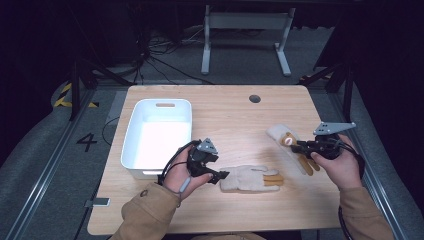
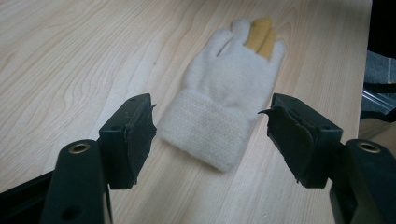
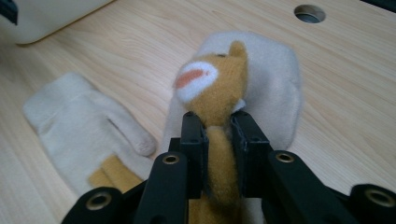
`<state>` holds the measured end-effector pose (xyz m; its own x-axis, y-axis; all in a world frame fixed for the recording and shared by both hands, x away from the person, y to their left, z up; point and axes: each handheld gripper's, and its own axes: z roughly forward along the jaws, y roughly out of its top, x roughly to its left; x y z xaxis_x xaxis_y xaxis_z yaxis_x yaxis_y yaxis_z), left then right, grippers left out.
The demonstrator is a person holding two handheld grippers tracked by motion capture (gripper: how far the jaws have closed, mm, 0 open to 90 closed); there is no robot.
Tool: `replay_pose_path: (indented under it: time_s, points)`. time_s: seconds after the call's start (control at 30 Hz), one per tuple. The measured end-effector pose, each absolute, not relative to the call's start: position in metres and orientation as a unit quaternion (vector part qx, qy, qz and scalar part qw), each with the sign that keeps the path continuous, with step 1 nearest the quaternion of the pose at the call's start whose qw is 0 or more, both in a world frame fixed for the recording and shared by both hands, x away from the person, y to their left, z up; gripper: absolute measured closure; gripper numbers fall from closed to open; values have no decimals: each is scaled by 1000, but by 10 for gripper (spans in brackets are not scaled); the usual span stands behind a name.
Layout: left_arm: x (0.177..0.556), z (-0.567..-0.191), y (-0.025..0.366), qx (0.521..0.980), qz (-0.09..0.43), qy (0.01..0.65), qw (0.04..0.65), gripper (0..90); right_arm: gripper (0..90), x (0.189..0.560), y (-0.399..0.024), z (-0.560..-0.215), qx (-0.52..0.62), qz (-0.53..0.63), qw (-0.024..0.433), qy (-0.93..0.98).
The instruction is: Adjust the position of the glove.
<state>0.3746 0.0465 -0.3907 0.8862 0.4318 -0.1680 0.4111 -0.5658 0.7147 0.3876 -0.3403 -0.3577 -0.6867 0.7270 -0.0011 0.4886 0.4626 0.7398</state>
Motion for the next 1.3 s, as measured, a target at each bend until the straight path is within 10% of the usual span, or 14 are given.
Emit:
replay_pose_path:
  time_s: [1.3]
  points:
    - [375, -394, 45, 894, 22, 227, 385, 359, 758, 375, -269, -382, 195, 365, 64, 908]
